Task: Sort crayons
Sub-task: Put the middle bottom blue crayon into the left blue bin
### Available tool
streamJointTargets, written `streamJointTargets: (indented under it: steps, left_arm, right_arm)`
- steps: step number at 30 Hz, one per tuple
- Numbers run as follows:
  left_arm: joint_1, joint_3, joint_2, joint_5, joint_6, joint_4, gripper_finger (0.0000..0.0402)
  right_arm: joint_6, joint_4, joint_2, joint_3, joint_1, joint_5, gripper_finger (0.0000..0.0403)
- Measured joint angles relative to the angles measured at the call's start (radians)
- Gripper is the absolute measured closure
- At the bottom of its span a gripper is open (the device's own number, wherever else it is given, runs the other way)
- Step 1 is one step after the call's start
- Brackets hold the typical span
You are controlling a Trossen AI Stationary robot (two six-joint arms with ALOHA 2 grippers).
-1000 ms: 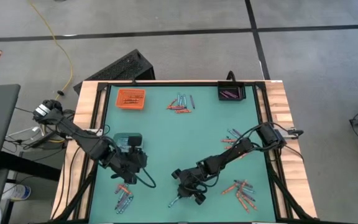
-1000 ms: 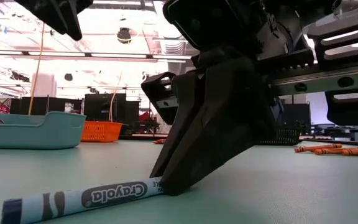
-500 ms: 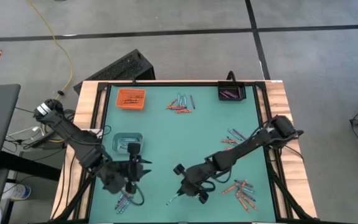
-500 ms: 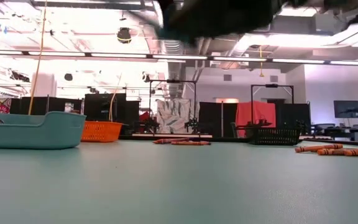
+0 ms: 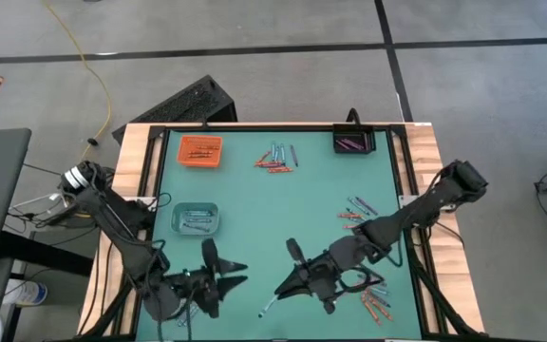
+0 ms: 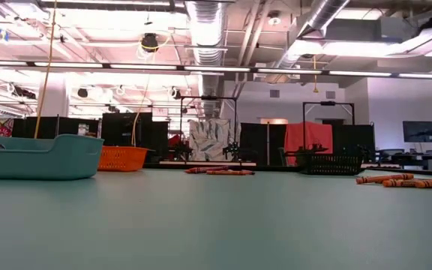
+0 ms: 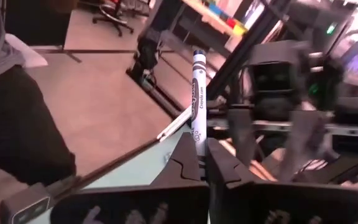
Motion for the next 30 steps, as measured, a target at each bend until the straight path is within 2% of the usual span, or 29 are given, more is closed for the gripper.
streamJointTargets:
  steps: [3,7,12,21,30]
  left_arm:
    - [0.000,0.000,0.054,0.013,0.205,0.230,0.0276]
    - [0.000,0.000,0.118,0.079,0.459,0.549,0.0276]
    - [0.010,0.000,0.172,0.181,0.635,0.787,0.0276]
    - [0.072,0.000,0.174,0.398,0.538,0.754,0.0276]
    - [0.091,0.000,0.174,0.515,0.478,0.755,0.0276]
  right_arm:
    - [-0.021,0.017,-0.013,0.000,0.000,0.000,0.0403]
    - [-0.032,0.027,-0.014,0.000,0.005,0.000,0.0403]
    - [-0.048,0.031,-0.006,0.000,0.008,0.000,0.0403]
    - [-0.058,0.042,-0.006,0.000,0.012,0.000,0.0403]
    - [-0.055,0.037,-0.006,0.000,0.012,0.000,0.0403]
